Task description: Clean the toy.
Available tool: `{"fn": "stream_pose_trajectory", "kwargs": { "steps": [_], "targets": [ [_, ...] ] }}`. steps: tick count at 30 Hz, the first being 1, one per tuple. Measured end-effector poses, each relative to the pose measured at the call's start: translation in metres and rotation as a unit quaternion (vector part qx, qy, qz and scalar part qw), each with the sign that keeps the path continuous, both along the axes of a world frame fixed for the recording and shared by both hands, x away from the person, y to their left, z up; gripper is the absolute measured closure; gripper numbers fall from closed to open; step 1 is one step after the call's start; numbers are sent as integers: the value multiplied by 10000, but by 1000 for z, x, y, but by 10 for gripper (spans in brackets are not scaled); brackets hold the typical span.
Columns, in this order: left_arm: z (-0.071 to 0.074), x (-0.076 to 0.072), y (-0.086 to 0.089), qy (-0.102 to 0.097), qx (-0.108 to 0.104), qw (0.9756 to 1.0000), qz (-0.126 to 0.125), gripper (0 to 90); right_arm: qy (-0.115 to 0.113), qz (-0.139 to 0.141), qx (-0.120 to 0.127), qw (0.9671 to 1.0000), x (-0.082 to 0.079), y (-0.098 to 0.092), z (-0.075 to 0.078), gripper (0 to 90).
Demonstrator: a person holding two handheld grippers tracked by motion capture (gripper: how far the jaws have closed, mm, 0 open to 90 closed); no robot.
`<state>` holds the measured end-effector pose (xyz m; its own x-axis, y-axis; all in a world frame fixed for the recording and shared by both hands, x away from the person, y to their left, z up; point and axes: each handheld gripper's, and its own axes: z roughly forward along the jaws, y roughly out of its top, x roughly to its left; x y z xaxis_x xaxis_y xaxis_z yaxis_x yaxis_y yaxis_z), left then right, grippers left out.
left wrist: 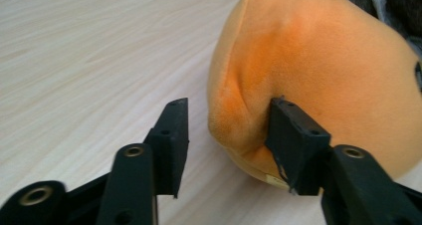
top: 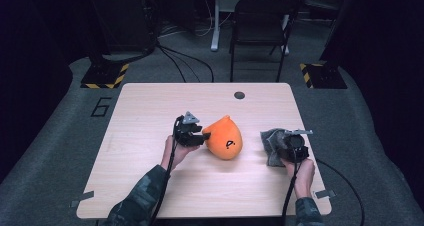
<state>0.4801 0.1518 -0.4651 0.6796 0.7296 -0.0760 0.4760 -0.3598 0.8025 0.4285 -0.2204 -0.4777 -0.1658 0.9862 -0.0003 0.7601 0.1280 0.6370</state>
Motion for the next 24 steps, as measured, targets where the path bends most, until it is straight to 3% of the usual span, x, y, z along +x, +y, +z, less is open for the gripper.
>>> {"fn": "stream_pose_trajectory", "kwargs": {
  "steps": [3, 6, 7, 9, 10, 12, 16, 18, 24],
  "targets": [
    [-2, 4, 4, -1, -36, 9999, 122, 411, 54, -81, -178, 9998, 3, 2, -4, 421],
    [-1, 6, 8, -36, 15, 9998, 190, 341, -90, -129, -188, 9997, 1, -1, 0, 276],
    [0, 6, 8, -77, 49, 9997, 215, 315, -161, -199, -137, 9996, -1, -2, 3, 224],
    [2, 4, 10, -187, 175, 9993, 275, 267, -266, -80, 57, 9996, -5, -8, 7, 145],
    [4, 4, 12, -253, 175, 9990, 320, 214, -312, -69, 144, 9994, -7, -10, 10, 135],
    [7, 2, 18, -306, 12, 9989, 352, 201, -413, 11, 229, 9989, -13, -15, 13, 86],
    [10, -5, 33, -315, -156, 9985, 423, 155, -353, 118, 327, 9988, -27, -25, 12, 18],
    [7, -12, 45, -442, -274, 9974, 500, 151, -330, 188, 394, 9985, -35, -28, 9, 0],
    [-6, -31, 69, -230, -81, 9979, 602, 109, -223, 418, 382, 9981, -56, -31, -10, 0]
  ]
}}
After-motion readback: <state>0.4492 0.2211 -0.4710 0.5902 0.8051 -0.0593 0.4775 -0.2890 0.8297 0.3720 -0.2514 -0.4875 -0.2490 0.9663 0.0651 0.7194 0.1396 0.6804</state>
